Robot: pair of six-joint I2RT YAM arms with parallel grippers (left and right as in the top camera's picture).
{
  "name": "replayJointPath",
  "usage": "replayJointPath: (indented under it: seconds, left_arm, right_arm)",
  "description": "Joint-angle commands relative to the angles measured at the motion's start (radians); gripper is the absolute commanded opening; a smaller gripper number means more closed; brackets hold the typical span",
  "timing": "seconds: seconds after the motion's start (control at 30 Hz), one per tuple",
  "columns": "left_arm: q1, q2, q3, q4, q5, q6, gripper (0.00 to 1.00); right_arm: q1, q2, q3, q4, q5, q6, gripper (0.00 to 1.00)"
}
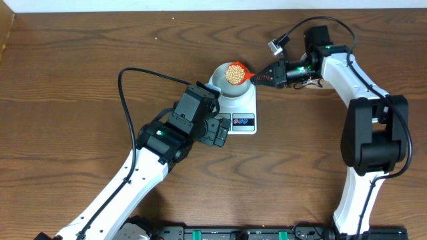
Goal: Scoop item into bowl and weigh 50g on scale
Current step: 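Carry the filled red scoop left over the grey bowl on the scale, then tilt the red scoop with the right gripper to pour soybeans into bowl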
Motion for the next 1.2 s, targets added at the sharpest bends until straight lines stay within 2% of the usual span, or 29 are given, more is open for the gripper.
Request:
replayJointPath:
  seconds: [0.0, 1.17]
  left_arm:
    - [0.0, 0.0, 0.004, 0.0, -0.002, 0.01, 1.0]
    - [0.0, 0.0, 0.005, 0.001, -0.002, 0.01, 1.0]
  right_arm:
    - [0.025, -0.06, 0.028, 0.002, 0.074, 0.012, 0.01]
    - [0.108, -0.087, 0.099, -0.035, 0.316, 0.019, 0.01]
